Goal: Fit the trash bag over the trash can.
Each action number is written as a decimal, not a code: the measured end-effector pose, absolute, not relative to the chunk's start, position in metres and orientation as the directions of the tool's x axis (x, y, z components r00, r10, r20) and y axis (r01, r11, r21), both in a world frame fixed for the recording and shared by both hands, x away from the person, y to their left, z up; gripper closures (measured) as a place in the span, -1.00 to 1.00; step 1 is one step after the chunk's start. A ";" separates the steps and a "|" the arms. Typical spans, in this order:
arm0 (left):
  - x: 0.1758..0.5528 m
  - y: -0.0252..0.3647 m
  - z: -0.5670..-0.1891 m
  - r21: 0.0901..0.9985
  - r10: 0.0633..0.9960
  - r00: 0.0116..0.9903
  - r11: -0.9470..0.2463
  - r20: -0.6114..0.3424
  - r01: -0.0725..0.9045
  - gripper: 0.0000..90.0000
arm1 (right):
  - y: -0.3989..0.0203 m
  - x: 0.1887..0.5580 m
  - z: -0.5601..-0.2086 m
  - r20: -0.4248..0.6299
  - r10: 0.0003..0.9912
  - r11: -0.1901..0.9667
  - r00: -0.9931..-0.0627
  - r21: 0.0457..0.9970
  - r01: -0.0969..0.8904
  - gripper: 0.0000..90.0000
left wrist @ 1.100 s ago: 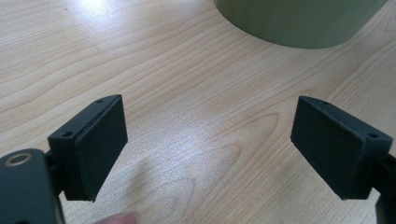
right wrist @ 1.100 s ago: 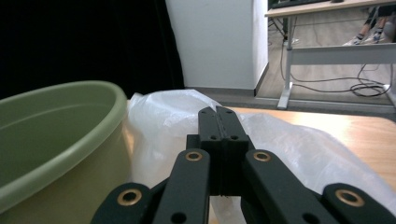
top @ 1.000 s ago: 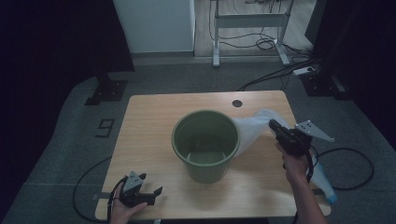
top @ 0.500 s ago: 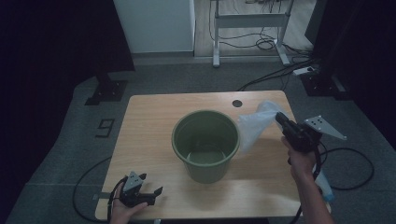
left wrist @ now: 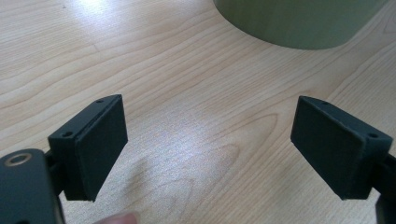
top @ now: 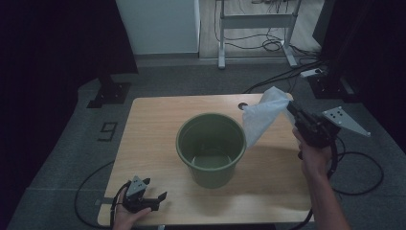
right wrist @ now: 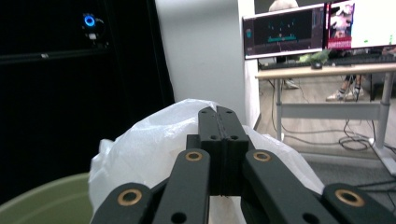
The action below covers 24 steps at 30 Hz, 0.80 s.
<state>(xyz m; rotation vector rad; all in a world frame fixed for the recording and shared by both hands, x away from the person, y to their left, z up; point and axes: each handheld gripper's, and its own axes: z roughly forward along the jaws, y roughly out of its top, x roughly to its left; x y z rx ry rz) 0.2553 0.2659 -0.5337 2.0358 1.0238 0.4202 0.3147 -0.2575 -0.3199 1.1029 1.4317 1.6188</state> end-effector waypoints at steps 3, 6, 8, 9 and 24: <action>0.255 0.267 -0.534 0.782 0.786 0.615 -0.345 -0.062 0.519 -0.76 | -0.253 0.312 -0.308 0.133 0.906 -0.141 -0.402 0.990 0.009 0.98; 0.256 0.267 -0.534 0.781 0.785 0.616 -0.345 -0.063 0.520 -0.76 | -0.248 0.310 -0.296 0.120 0.903 -0.136 -0.413 0.991 -0.010 0.98; 0.256 0.267 -0.534 0.782 0.784 0.617 -0.346 -0.062 0.519 -0.76 | -0.245 0.309 -0.290 0.112 0.902 -0.131 -0.417 0.991 -0.017 0.98; 0.256 0.267 -0.534 0.782 0.784 0.618 -0.347 -0.062 0.519 -0.76 | -0.244 0.309 -0.289 0.110 0.903 -0.129 -0.416 0.992 -0.017 0.98; 0.256 0.265 -0.534 0.778 0.782 0.620 -0.351 -0.062 0.521 -0.76 | -0.245 0.311 -0.288 0.120 0.907 -0.138 -0.404 0.990 -0.016 0.98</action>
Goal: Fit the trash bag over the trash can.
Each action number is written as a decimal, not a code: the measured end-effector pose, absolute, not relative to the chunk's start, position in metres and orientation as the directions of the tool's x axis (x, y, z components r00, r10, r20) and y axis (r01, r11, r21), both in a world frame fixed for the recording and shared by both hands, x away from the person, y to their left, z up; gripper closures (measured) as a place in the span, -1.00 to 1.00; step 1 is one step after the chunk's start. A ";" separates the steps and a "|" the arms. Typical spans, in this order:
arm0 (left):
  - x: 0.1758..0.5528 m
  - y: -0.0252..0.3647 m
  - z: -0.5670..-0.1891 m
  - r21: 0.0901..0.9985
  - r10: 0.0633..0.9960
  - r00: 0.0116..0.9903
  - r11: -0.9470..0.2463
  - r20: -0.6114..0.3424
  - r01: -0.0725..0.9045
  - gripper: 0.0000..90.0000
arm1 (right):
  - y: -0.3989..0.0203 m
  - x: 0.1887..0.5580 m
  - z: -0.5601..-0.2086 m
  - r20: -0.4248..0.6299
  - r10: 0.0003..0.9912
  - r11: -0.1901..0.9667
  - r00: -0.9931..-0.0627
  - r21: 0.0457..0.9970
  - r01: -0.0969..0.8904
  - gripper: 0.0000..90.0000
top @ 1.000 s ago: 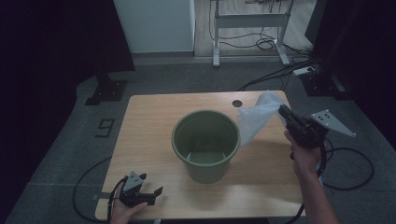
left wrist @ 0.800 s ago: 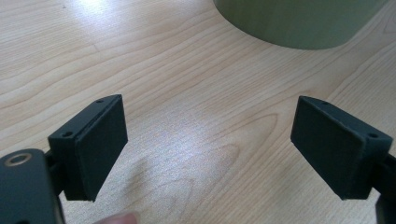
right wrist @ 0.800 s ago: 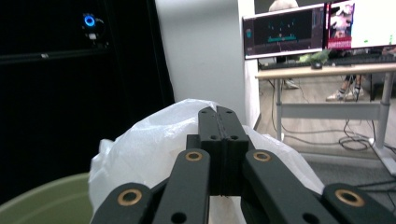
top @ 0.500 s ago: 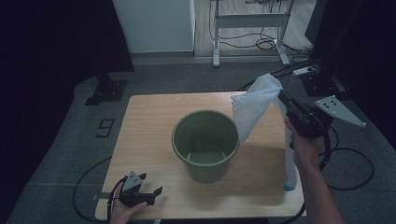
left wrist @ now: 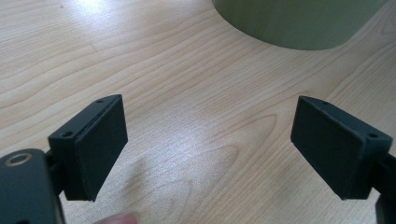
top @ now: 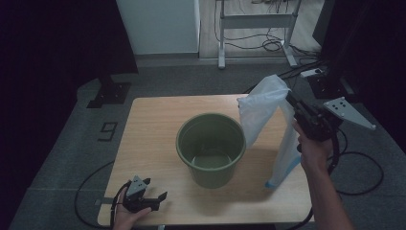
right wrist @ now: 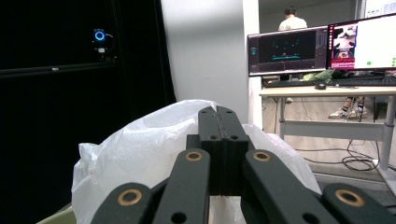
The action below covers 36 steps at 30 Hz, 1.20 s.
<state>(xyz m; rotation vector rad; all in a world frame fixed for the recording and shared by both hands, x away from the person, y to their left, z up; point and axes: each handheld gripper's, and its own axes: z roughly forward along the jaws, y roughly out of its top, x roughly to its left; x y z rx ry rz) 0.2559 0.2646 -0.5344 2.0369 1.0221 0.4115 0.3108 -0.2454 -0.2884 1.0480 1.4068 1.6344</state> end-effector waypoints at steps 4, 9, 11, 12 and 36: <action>0.256 0.264 -0.534 0.778 0.782 0.620 -0.351 -0.063 0.521 -0.76 | -0.248 0.311 -0.284 0.123 0.911 -0.143 -0.394 0.989 -0.022 0.98; 0.257 0.264 -0.535 0.778 0.781 0.622 -0.352 -0.064 0.521 -0.76 | -0.247 0.311 -0.270 0.124 0.911 -0.153 -0.392 0.987 -0.042 0.98; 0.257 0.265 -0.534 0.778 0.780 0.622 -0.352 -0.063 0.520 -0.76 | -0.245 0.311 -0.267 0.122 0.911 -0.152 -0.393 0.987 -0.045 0.98; 0.257 0.265 -0.534 0.779 0.781 0.621 -0.350 -0.063 0.520 -0.76 | -0.243 0.311 -0.265 0.121 0.910 -0.153 -0.397 0.987 -0.049 0.98; 0.257 0.266 -0.534 0.781 0.781 0.621 -0.346 -0.068 0.520 -0.76 | -0.188 0.309 -0.293 0.073 0.875 -0.086 -0.479 0.996 -0.004 0.98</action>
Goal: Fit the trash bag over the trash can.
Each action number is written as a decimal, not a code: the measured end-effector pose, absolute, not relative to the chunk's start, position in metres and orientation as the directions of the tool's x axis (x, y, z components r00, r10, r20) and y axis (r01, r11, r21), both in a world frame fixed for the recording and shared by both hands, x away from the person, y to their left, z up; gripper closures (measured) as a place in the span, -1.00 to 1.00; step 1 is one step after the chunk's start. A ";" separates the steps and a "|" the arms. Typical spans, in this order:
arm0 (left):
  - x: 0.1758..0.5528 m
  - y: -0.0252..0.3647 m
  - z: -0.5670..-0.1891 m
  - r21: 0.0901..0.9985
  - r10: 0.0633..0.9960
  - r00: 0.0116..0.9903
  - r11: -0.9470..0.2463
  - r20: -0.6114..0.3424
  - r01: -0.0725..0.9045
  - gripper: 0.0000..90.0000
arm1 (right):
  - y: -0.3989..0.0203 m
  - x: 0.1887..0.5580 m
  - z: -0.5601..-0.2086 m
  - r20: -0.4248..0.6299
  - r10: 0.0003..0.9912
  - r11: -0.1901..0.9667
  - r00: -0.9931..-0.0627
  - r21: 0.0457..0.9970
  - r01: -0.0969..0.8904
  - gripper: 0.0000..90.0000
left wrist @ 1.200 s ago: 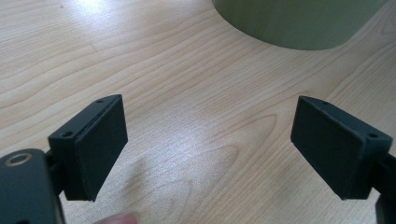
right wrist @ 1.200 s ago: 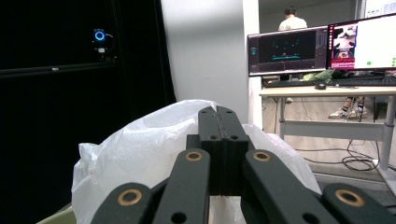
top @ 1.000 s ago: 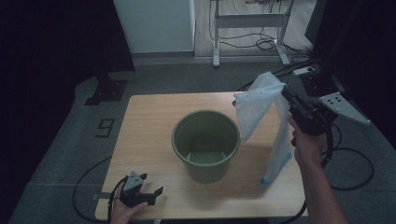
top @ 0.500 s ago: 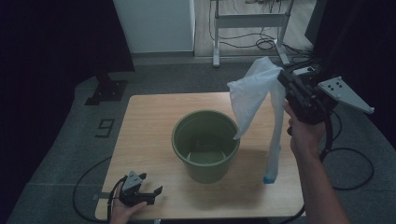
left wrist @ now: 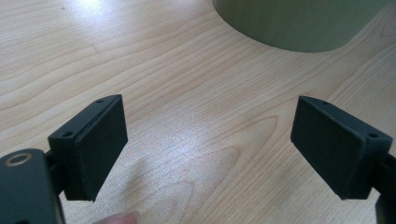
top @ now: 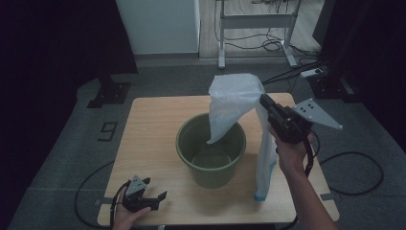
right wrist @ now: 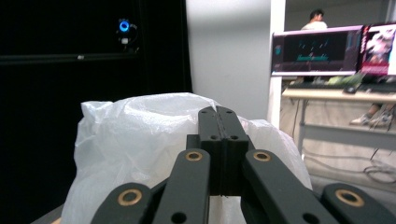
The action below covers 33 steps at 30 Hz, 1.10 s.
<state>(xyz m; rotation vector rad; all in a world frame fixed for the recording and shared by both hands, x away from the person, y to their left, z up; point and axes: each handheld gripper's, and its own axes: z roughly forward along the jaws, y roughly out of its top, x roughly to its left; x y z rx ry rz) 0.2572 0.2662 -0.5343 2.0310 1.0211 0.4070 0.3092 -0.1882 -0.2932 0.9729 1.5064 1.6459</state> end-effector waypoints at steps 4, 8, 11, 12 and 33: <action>0.257 0.266 -0.535 0.779 0.781 0.621 -0.348 -0.066 0.521 -0.76 | -0.185 0.307 -0.311 0.085 0.863 -0.085 -0.498 0.996 0.023 0.98; 0.258 0.265 -0.535 0.779 0.782 0.620 -0.347 -0.066 0.522 -0.76 | -0.180 0.302 -0.318 0.079 0.850 -0.075 -0.521 0.997 0.029 0.98; 0.257 0.265 -0.535 0.780 0.781 0.620 -0.347 -0.066 0.521 -0.76 | -0.170 0.295 -0.329 0.052 0.832 -0.037 -0.552 0.999 0.038 0.98; 0.257 0.265 -0.535 0.780 0.781 0.621 -0.347 -0.066 0.520 -0.76 | -0.170 0.295 -0.329 0.052 0.832 -0.037 -0.552 0.999 0.038 0.98; 0.257 0.266 -0.535 0.780 0.783 0.619 -0.345 -0.068 0.522 -0.76 | -0.146 0.253 -0.373 0.019 0.735 0.035 -0.678 0.997 0.066 0.98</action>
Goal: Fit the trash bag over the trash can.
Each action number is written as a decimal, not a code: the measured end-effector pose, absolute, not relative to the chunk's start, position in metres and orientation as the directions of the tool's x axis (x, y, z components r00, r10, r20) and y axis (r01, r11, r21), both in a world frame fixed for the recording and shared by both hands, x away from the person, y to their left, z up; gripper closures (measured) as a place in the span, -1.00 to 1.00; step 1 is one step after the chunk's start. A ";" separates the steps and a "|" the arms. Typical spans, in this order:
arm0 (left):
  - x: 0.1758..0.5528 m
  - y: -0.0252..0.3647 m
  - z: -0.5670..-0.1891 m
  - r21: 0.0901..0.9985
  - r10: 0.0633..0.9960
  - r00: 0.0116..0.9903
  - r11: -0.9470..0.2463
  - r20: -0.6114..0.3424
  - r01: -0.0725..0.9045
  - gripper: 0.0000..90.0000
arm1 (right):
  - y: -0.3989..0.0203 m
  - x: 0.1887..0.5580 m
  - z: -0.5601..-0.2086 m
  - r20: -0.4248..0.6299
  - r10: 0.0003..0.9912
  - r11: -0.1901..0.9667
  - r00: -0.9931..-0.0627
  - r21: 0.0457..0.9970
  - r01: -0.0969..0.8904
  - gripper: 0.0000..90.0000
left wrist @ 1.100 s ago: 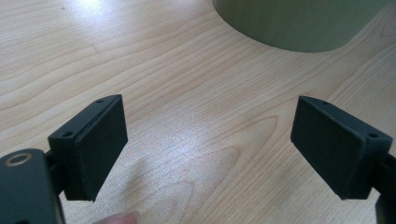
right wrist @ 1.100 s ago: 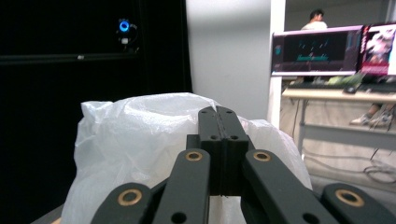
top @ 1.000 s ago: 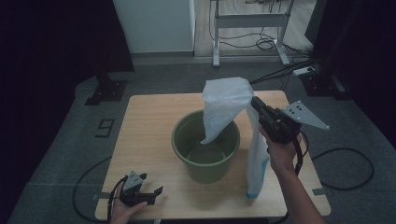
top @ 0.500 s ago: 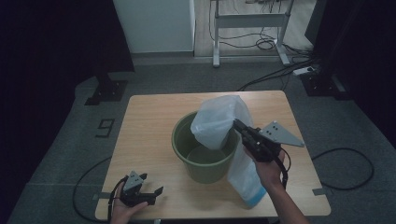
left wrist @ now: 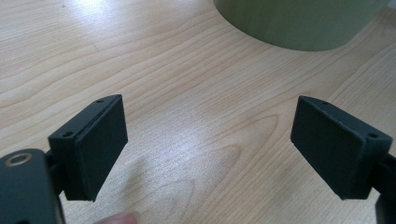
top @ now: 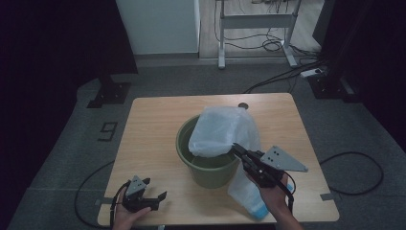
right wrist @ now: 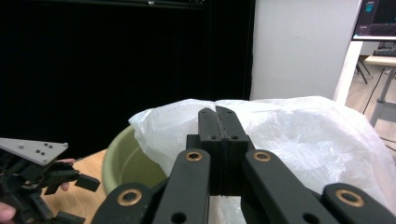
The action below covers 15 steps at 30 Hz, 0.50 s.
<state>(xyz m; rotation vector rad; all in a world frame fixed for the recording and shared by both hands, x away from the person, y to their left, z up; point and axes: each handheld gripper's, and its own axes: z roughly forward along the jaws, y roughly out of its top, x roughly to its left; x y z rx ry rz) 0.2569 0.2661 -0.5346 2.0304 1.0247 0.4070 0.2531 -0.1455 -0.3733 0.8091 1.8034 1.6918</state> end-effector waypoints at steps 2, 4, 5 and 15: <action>0.257 0.265 -0.535 0.779 0.782 0.620 -0.347 -0.067 0.522 -0.76 | -0.148 0.247 -0.371 0.018 0.728 0.032 -0.685 0.998 0.060 0.98; 0.257 0.265 -0.535 0.777 0.781 0.620 -0.348 -0.068 0.524 -0.76 | -0.149 0.244 -0.370 0.011 0.724 0.037 -0.689 0.998 0.055 0.98; 0.257 0.265 -0.535 0.778 0.782 0.620 -0.348 -0.067 0.524 -0.76 | -0.150 0.242 -0.370 0.004 0.724 0.045 -0.690 0.998 0.053 0.98; 0.257 0.268 -0.535 0.780 0.786 0.614 -0.339 -0.072 0.526 -0.76 | -0.155 0.232 -0.378 0.013 0.716 0.053 -0.698 0.996 0.072 0.98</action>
